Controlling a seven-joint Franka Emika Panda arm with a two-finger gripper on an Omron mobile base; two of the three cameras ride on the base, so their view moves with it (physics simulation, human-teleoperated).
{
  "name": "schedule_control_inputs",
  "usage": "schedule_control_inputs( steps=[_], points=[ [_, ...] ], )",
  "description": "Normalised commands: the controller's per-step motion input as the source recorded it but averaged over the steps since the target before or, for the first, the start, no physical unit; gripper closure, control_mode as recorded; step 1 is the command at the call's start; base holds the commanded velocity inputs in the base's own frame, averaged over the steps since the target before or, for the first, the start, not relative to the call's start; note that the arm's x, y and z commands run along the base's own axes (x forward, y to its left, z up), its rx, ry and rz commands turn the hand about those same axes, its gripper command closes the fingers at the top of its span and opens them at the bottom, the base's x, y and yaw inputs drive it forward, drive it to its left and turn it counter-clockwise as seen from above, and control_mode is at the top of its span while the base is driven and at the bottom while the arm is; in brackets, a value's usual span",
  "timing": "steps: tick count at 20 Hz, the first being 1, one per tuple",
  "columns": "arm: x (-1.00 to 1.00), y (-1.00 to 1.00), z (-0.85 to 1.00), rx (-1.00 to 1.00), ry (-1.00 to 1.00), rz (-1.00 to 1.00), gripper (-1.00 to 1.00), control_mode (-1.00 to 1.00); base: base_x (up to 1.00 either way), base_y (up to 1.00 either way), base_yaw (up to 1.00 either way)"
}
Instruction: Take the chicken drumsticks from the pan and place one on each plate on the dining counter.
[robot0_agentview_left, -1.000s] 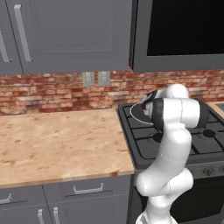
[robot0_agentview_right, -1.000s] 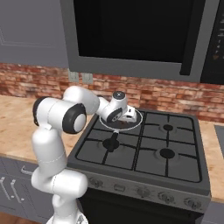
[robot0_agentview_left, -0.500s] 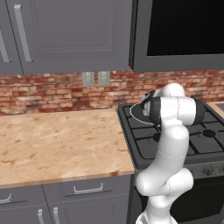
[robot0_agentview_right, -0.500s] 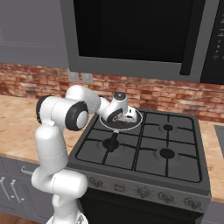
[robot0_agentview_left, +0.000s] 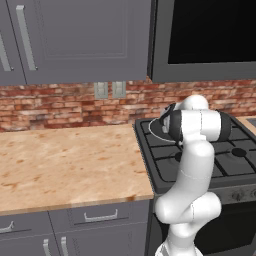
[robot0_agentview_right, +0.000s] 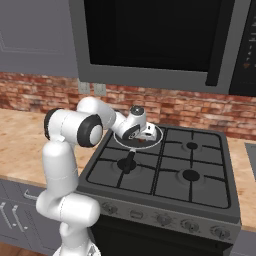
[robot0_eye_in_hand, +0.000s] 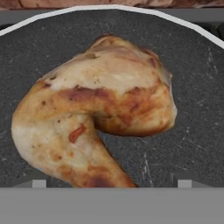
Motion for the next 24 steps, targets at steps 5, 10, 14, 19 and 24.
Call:
schedule_control_inputs(
  steps=[5,10,14,19,24],
  points=[
    [0.10,0.00,-0.12,0.00,0.00,0.02,-1.00,-1.00,0.00,0.00,0.00],
    [0.09,0.00,-0.05,0.00,0.00,0.06,-1.00,-1.00,0.00,0.00,0.00],
    [0.01,0.01,-0.18,0.00,0.00,0.02,-1.00,-1.00,0.00,0.00,0.00],
    [0.00,0.02,-0.22,0.00,0.00,0.00,1.00,-1.00,0.00,0.00,0.00],
    [-0.03,0.00,-0.09,0.00,-0.01,0.03,1.00,-1.00,0.00,0.00,0.00]
  ],
)
